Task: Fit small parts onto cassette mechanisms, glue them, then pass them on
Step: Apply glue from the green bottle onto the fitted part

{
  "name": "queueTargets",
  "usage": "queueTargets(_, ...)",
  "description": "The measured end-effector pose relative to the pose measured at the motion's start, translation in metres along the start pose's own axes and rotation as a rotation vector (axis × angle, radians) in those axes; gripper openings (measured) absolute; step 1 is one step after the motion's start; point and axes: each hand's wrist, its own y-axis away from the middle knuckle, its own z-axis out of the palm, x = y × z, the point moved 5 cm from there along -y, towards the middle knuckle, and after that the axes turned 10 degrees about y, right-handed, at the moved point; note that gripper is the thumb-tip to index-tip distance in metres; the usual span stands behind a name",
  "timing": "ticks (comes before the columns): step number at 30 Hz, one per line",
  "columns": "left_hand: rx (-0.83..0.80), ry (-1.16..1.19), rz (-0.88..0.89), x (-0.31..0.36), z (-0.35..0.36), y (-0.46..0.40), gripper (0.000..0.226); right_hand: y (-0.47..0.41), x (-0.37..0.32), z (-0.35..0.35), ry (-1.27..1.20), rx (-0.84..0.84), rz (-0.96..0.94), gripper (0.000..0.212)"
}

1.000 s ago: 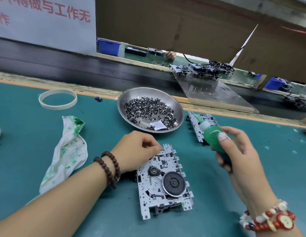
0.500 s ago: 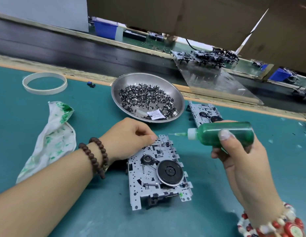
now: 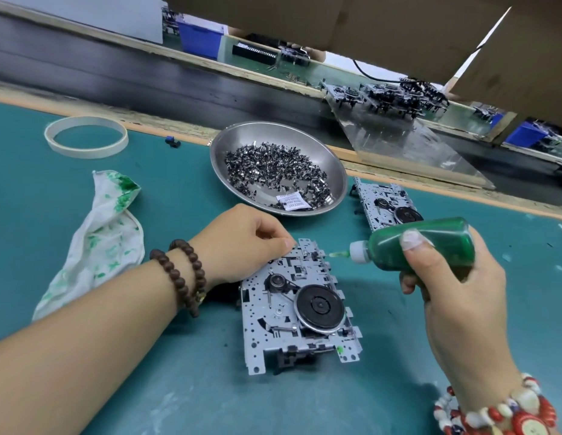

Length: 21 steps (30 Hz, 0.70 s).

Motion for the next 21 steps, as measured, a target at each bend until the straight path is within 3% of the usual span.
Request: queueTargets(21, 0.007, 0.004, -0.023, -0.0014, 0.0003, -0.0003, 0.015, 0.001, -0.0043, 0.0014, 0.072, 0.018, -0.048, 0.019)
